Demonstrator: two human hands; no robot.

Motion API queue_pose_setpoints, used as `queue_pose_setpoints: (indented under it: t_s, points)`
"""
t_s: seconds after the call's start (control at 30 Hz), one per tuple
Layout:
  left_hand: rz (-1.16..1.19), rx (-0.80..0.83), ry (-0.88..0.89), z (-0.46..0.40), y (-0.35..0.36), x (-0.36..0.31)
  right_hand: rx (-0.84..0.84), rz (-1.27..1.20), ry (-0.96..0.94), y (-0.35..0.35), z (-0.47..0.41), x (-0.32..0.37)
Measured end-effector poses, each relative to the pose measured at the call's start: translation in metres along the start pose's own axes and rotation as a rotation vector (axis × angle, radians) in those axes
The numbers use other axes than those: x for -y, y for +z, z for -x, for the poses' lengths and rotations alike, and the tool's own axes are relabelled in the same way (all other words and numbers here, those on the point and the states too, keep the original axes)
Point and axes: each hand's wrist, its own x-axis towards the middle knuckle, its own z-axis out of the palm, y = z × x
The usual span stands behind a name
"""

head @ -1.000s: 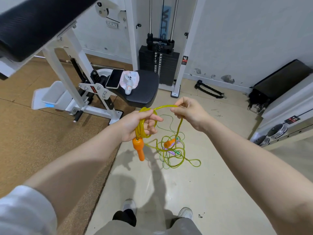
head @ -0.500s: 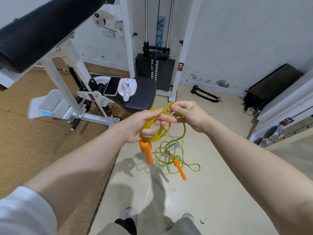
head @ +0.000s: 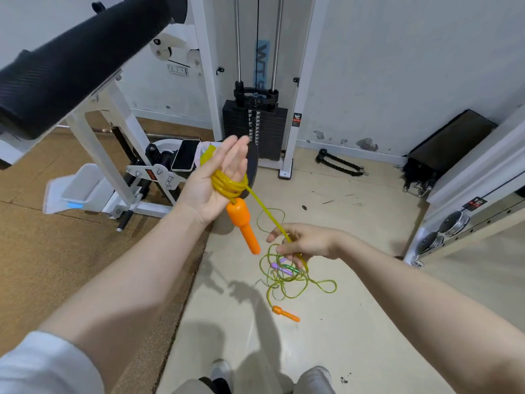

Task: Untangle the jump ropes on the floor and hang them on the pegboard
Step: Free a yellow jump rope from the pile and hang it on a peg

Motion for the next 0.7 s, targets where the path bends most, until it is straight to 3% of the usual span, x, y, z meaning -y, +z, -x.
queue_pose_setpoints:
  t_s: [0.13,0.23,0.3,0.37,0.47,0.53,0.6,0.7]
  points:
    - [-0.253,-0.464,0.062,-0.014,-0.038,0.01,0.2,0.25,0.025,0.007,0.018,0.033]
    - [-0.462,-0.569,-0.025,-0.008,-0.049,0.024,0.123,0.473,-0.096,0.008,0.028,0.065]
    - [-0.701,-0.48,-0.15,0.002,-0.042,0.035,-0.144,0.552,-0.305,-0.003,0.032,0.083]
    - [-0.854,-0.291,-0.312,0.016,-0.02,0.043,-0.417,0.465,-0.45,-0.018,0.035,0.094]
    - [-0.762,0.042,-0.579,0.032,0.015,0.033,-0.638,0.132,-0.507,-0.037,0.033,0.094]
    - [-0.508,0.318,-0.664,0.036,0.027,0.021,-0.629,0.028,-0.483,-0.037,0.029,0.088]
    - [-0.309,0.433,-0.563,0.037,0.034,0.012,-0.532,-0.001,-0.441,-0.028,0.024,0.08]
    - [-0.317,0.149,-0.267,0.029,0.04,0.005,-0.296,-0.031,-0.24,-0.005,0.015,0.064]
